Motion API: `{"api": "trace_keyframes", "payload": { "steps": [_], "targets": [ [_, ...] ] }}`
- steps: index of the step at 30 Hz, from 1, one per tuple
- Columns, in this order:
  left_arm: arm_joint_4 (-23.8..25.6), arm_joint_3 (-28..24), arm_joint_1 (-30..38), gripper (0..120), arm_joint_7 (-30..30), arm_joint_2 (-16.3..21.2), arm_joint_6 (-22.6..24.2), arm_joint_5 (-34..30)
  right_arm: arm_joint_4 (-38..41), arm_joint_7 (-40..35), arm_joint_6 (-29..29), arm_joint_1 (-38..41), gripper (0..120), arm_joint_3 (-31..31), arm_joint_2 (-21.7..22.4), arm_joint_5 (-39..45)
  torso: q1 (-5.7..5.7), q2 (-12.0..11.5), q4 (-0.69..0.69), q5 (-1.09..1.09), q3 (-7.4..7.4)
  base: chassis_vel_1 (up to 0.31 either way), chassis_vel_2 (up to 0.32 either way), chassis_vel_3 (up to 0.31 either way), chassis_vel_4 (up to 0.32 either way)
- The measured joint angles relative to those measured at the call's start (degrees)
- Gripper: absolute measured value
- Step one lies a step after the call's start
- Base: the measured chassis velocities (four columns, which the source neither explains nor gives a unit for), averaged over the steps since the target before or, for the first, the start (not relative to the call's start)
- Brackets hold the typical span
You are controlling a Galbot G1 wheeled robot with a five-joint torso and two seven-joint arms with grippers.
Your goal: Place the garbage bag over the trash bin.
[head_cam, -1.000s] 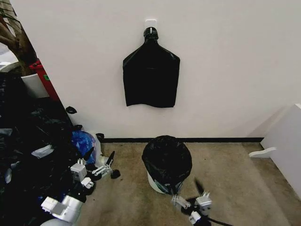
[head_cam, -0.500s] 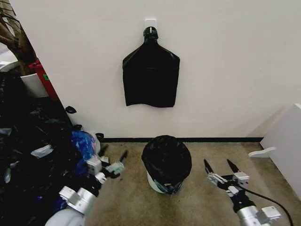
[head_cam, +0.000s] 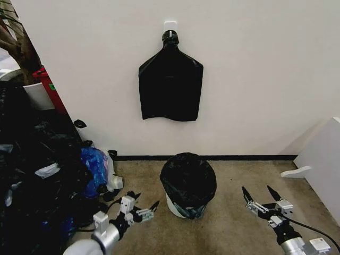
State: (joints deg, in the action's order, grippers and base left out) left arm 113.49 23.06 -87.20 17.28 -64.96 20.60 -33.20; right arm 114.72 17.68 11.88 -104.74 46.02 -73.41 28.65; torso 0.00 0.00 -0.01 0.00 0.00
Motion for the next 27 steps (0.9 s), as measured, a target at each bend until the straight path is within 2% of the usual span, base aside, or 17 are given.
{"api": "trace_keyframes", "payload": {
  "steps": [4,8,12,15,22,27],
  "targets": [
    [-1.13,-2.73,2.72,100,0.3,1.63,2.81,-3.3,0.23,-0.06,0.02,0.12,100,-0.14,-0.85,-0.33,0.0,0.0,0.0,0.0,0.0,0.0,0.0,0.0,0.0],
    [-1.34,-5.81,4.15,100,0.25,5.16,6.72,-8.05,0.35,-0.14,0.02,0.23,100,-0.37,-2.08,-1.16,0.0,0.0,0.02,0.02,0.0,0.0,0.0,0.0,0.0],
    [-1.79,-7.69,5.89,100,-1.35,6.17,8.79,-11.69,0.37,-0.26,0.02,0.35,100,-0.18,-2.68,-1.34,0.0,0.0,0.02,0.01,0.0,0.0,0.0,0.0,0.0],
    [-3.19,-10.09,8.31,100,-3.97,5.1,10.59,-14.42,0.27,-0.31,0.05,0.32,100,0.18,-3.07,-1.37,0.0,0.0,0.02,0.01,0.0,0.0,0.0,0.0,0.0],
    [-7.24,-15.81,13.15,100,-8.85,2.29,12.36,-16.34,-0.25,-0.86,0.16,0.13,100,0.39,-3.61,-1.56,0.0,0.0,0.01,0.01,0.0,0.0,0.0,0.0,0.0],
    [-9.3,-17.65,15.63,100,-10.76,0.97,12.96,-18.16,-0.51,-0.98,0.17,0.15,100,0.8,-3.69,-1.58,0.0,0.0,0.01,0.01,0.0,0.0,0.0,0.0,0.0]
  ]
}}
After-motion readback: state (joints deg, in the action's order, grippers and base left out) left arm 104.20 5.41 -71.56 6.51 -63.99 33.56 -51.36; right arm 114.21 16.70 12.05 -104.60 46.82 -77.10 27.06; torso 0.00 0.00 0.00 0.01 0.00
